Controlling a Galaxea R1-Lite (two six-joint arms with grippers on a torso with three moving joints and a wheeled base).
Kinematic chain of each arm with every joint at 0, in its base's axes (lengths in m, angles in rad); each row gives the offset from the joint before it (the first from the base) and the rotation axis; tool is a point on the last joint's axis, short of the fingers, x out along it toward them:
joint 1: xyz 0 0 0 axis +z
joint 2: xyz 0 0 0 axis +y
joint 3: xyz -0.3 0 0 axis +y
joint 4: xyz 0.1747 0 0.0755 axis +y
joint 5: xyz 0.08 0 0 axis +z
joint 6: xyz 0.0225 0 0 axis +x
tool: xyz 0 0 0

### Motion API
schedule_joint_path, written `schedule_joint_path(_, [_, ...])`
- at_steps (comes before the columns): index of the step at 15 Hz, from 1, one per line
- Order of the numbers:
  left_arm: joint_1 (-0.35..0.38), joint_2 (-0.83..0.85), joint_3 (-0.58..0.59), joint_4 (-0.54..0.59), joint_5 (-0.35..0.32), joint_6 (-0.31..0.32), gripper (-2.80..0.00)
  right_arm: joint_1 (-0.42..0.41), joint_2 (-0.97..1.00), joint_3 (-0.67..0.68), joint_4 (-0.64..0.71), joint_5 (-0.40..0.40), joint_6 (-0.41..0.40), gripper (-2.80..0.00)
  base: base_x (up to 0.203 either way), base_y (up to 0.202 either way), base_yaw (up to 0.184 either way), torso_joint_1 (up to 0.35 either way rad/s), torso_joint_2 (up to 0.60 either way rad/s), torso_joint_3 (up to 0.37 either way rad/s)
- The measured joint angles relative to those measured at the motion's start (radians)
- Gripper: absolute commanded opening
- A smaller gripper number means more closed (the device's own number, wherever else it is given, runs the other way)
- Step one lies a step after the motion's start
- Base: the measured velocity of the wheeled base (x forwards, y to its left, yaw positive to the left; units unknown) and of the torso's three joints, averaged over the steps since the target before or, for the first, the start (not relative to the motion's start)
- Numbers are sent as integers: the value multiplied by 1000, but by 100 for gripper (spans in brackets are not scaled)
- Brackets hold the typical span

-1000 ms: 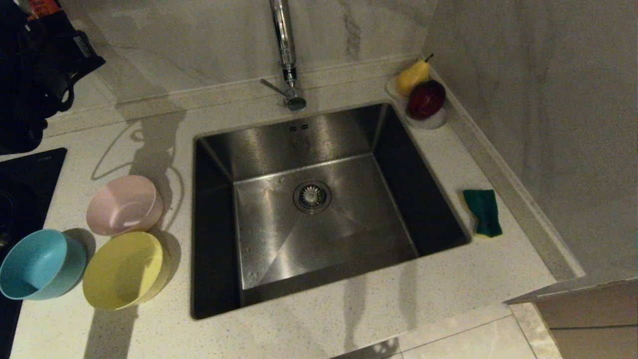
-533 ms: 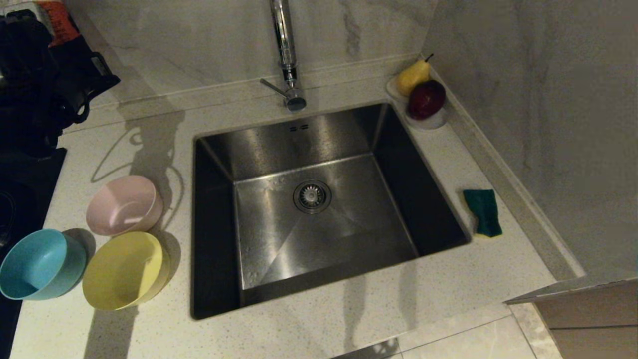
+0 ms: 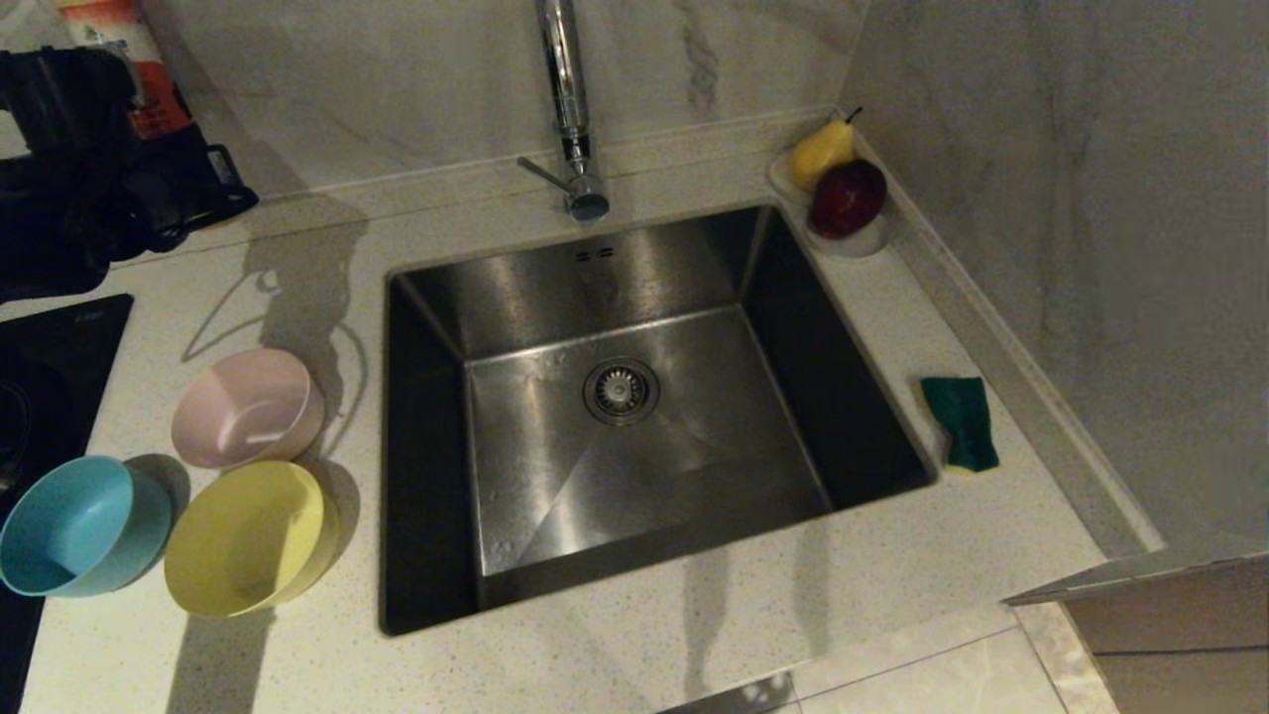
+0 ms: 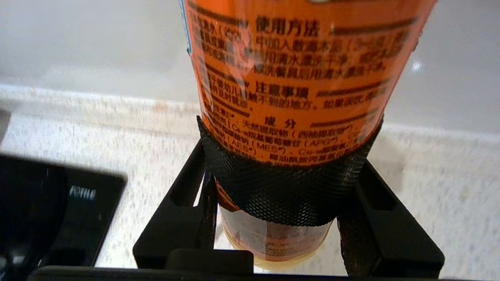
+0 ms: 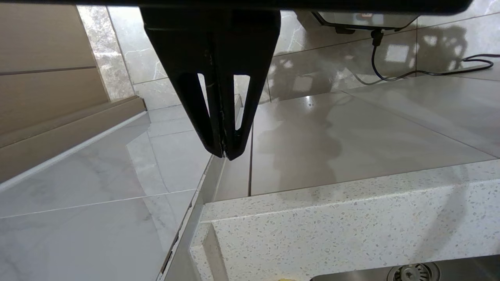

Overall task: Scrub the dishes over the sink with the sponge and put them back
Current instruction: Place the dish soap on the table

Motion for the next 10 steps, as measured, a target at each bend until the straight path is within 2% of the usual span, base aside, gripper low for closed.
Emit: schedule_joint_path(10, [-1,42,-81,199,2,-22,-280,0,0,0,0,0,0,-280,0,0,0,0,0,0])
